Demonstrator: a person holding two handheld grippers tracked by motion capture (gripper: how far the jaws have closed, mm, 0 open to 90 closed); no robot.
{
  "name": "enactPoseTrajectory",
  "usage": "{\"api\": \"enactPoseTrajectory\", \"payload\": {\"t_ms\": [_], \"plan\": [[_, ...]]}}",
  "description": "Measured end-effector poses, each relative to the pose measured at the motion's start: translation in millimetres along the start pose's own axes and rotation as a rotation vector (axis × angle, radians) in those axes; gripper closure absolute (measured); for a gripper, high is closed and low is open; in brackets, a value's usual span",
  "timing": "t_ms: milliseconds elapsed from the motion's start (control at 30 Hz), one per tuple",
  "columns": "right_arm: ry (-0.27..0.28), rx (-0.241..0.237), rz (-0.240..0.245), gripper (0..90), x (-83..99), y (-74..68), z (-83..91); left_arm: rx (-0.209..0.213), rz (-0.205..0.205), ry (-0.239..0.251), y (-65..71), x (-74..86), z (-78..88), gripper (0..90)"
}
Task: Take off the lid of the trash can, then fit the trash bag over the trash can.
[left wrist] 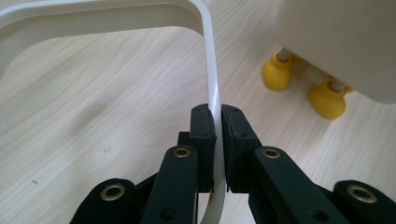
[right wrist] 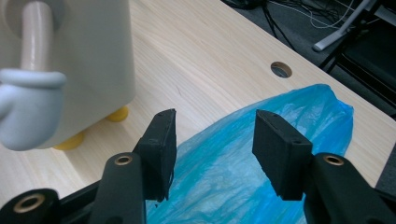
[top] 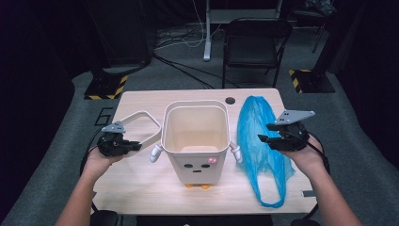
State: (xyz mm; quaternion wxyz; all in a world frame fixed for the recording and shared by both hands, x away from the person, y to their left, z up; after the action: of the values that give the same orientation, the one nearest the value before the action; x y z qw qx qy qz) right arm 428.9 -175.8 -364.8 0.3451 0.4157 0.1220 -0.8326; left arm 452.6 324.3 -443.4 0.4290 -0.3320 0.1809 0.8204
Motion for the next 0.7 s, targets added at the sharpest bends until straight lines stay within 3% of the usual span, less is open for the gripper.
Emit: {"api": "enactPoseTrajectory", "payload": {"t_ms": [233,700], "plan": [[0.000,0.024,0.002,48.7,7.8,1.5,-5.4,0.000,0.016,-0.002,-1.7,11.9,-11.9,83.7],[0.011,0.059,-0.061,43.0,23.5,13.3,-19.2,0.002,0.049,-0.023,-5.0,39.6,-32.3,83.5]]}}
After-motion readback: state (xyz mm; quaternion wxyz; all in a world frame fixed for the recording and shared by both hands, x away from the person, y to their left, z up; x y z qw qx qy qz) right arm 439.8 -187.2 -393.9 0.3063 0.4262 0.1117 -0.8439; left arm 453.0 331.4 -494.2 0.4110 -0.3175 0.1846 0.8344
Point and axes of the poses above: each handheld gripper's, and its own axes: z roughly backward along the jaws, x roughly out of its underside, y roughly to its right, the point moved 5 cm from there along -z, roughly forward along the jaws, and after that the axes turned 5 degrees about -z, right-handed, at the moved point
